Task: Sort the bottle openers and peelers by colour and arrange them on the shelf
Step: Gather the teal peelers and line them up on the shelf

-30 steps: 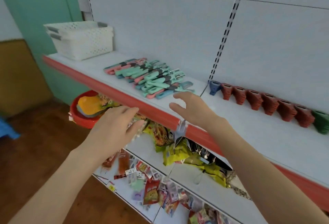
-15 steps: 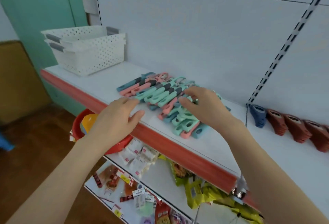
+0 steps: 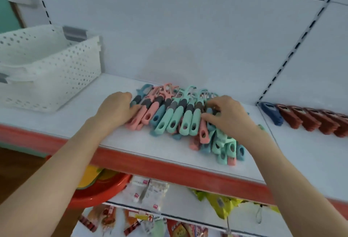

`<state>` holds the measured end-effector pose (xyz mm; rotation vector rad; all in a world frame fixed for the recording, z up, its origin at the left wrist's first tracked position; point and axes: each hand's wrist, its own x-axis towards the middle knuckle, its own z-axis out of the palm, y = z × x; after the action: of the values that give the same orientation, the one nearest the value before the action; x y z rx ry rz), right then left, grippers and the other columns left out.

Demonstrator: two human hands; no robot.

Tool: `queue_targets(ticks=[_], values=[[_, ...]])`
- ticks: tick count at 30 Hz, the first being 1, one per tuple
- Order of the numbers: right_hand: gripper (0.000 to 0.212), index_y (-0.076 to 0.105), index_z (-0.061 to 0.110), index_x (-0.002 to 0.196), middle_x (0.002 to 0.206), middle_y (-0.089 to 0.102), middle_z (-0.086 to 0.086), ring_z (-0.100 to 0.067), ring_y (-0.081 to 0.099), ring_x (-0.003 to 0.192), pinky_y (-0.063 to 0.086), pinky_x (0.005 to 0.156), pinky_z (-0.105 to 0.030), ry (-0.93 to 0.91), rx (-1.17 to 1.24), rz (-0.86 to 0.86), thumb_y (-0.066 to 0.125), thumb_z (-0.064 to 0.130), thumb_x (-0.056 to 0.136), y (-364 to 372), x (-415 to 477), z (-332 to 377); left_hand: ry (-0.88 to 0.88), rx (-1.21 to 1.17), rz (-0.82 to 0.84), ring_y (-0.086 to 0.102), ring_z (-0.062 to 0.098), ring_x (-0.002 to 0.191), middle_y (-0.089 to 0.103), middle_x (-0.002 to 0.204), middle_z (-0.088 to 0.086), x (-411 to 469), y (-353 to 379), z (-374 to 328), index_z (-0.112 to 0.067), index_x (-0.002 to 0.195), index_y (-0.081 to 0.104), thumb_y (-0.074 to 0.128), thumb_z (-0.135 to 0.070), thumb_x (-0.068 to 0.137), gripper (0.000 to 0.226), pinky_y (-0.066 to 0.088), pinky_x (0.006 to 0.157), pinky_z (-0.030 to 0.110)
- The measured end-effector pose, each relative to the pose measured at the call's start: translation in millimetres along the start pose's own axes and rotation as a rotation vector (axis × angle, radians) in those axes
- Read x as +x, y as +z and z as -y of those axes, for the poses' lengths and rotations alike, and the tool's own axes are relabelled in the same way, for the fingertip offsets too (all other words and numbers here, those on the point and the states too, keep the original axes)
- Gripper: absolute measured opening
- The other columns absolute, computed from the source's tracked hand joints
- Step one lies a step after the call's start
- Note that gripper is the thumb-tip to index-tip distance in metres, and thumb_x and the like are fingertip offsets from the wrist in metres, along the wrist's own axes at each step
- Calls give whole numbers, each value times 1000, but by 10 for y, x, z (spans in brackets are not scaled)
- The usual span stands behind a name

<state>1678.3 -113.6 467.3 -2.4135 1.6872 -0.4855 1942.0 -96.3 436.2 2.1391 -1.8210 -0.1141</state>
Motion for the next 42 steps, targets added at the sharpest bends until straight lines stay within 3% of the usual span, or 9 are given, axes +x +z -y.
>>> queue_targets(ticks=[4,7,11,16,19,22,35,39,42], values=[[29,50,10,70,78,49,-7,-23,45,74,27,57,-28,180,-72,-2,66,32,80,-9,-47,121,75,-47,108,50,26,70,60,81,12,162,-54,68,-7,71,51,57,-35,89,33,30,56,31],[28,59,0,84,83,52,-10,-23,46,74,28,55,-29,273,-101,7,66,26,80,-56,-65,223,54,-130,211,40,14,54,46,59,3,250,-84,120,-12,59,43,61,-37,86,41,25,48,26],[24,60,-9,92,80,56,-16,-24,45,67,34,54,-29,330,-116,2,58,13,82,-91,-79,336,39,-253,271,41,13,51,47,56,3,288,-114,165,-10,61,51,67,-39,80,38,29,48,25],[20,38,9,66,62,41,-5,-21,40,57,25,44,-25,457,-194,-28,52,3,79,-82,-85,325,18,-344,216,54,24,56,59,62,12,273,-72,234,-1,72,62,63,-20,83,22,39,52,30],[8,47,4,75,60,41,-4,-22,41,56,24,43,-24,474,-189,-88,50,4,82,-128,-105,280,14,-528,85,63,29,71,63,83,14,234,-70,221,-4,98,53,55,-11,85,15,52,65,36],[13,54,-2,93,71,50,-10,-24,45,61,31,45,-25,472,-100,-156,48,3,84,-160,-158,240,101,-591,-2,51,19,65,53,81,4,166,-127,39,-9,99,47,54,-12,88,13,39,54,27],[35,55,-6,100,60,40,-3,-17,34,50,26,47,-26,622,157,-242,53,27,89,-271,-627,-163,238,-160,201,46,16,53,51,67,4,87,-5,-503,-6,82,53,58,-17,85,13,42,60,30],[42,56,-13,98,62,40,-9,-21,36,54,28,50,-27,574,249,-188,53,28,89,-242,-684,-140,228,-84,194,57,29,78,57,89,12,168,38,-471,-4,89,55,58,-23,86,19,45,66,32],[40,57,-10,99,64,44,-9,-22,39,55,31,52,-27,569,229,-129,51,28,90,-222,-691,-134,195,-37,191,52,25,64,54,75,8,196,10,-428,-3,87,56,59,-29,86,26,40,61,29]])
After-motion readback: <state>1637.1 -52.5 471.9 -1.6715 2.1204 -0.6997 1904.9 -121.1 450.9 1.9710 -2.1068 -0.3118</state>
